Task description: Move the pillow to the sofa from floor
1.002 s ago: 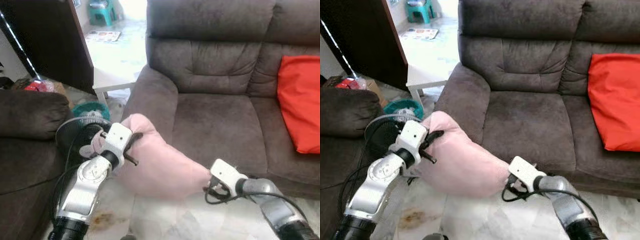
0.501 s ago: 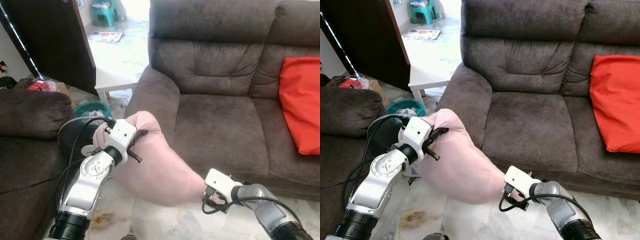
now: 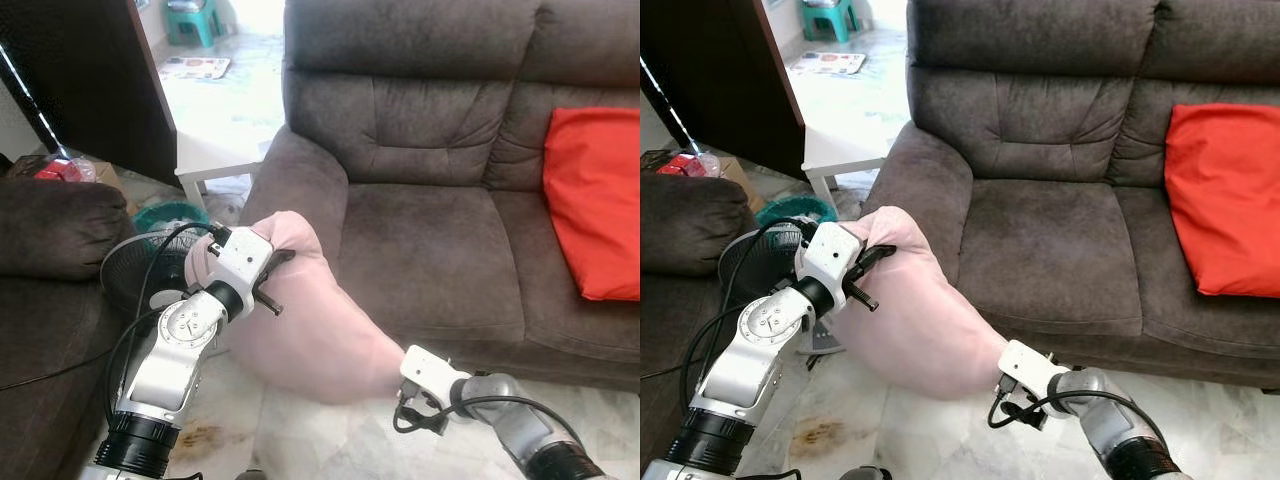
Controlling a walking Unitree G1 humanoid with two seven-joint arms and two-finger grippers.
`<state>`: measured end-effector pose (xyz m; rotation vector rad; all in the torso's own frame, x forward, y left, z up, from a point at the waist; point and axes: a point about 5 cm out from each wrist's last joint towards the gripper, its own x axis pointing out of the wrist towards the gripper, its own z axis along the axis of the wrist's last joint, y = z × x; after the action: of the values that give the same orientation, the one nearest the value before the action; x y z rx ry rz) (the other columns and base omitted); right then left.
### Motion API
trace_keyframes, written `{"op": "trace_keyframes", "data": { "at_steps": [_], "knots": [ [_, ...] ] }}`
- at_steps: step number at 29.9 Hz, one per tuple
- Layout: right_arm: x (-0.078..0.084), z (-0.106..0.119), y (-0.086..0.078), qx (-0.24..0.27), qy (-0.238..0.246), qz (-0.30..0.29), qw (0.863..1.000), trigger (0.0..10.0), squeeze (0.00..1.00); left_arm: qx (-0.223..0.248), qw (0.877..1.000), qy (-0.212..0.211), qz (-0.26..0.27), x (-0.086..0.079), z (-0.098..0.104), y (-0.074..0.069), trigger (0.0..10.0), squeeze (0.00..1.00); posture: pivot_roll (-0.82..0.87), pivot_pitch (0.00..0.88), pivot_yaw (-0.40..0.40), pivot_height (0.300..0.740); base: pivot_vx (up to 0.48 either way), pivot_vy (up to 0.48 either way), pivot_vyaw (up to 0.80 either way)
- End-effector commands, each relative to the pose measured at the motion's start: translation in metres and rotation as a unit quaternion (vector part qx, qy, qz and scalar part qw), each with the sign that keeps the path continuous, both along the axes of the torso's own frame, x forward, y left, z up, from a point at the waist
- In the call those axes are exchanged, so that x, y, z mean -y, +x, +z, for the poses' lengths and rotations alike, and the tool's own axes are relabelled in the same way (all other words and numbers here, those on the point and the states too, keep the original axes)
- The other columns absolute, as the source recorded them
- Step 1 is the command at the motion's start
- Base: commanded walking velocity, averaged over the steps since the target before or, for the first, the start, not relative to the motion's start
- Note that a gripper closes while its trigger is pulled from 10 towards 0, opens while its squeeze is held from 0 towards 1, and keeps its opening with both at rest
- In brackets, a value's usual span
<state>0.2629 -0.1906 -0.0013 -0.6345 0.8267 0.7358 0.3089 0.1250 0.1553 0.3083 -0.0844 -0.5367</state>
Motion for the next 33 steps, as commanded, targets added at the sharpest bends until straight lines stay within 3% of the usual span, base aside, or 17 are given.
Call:
{"op": "trace_keyframes", "data": {
  "at_steps": [1,7,8,9,10,11,12,33],
  "knots": [
    [0.0001,0.0029,0.0048,0.011,0.006,-0.012,1.0,10.0,0.0,0.061,0.998,-0.016,-0.004,0.0027,0.0312,0.0039,10.0,0.0,0.2,0.096,-0.008,0.74,0.0,0.0,0.0],
    [-0.0031,0.0005,0.0036,0.003,0.008,0.0,1.0,10.0,0.0,0.063,0.998,-0.018,-0.005,0.0042,0.0325,0.0049,10.0,0.0,0.21,0.101,-0.013,0.74,0.0,0.0,0.0],
    [-0.0029,0.0007,0.0045,0.006,0.009,-0.003,1.0,7.7,0.0,0.063,0.998,-0.019,-0.004,0.0041,0.0326,0.0051,10.0,0.0,0.21,0.101,-0.013,0.74,0.0,0.0,0.0],
    [-0.0029,0.0007,0.0045,0.006,0.009,-0.003,1.0,7.7,0.0,0.063,0.998,-0.019,-0.004,0.0041,0.0326,0.0051,10.0,0.0,0.21,0.101,-0.013,0.74,0.0,0.0,0.0],
    [-0.0029,0.001,0.0055,0.009,0.01,-0.007,1.0,2.2,0.0,0.063,0.998,-0.019,-0.003,0.004,0.0328,0.0053,10.0,0.0,0.21,0.101,-0.013,0.74,0.0,0.0,0.0],
    [-0.0031,0.0014,0.006,0.01,0.011,-0.007,1.0,0.5,0.0,0.063,0.998,-0.019,-0.003,0.0039,0.0329,0.0054,10.0,0.0,0.21,0.101,-0.013,0.74,0.0,0.0,0.0],
    [-0.0036,0.0016,0.0062,0.011,0.012,-0.006,1.0,0.0,0.0,0.063,0.998,-0.019,-0.003,0.0038,0.0329,0.0055,10.0,0.0,0.21,0.101,-0.013,0.74,0.0,0.0,0.0],
    [-0.0092,-0.0006,0.0054,0.008,0.025,0.001,1.0,0.0,0.0,0.067,0.997,-0.022,-0.005,0.0064,0.0359,0.0074,10.0,0.0,0.21,0.104,-0.011,0.74,0.0,0.0,0.0]
  ]
}}
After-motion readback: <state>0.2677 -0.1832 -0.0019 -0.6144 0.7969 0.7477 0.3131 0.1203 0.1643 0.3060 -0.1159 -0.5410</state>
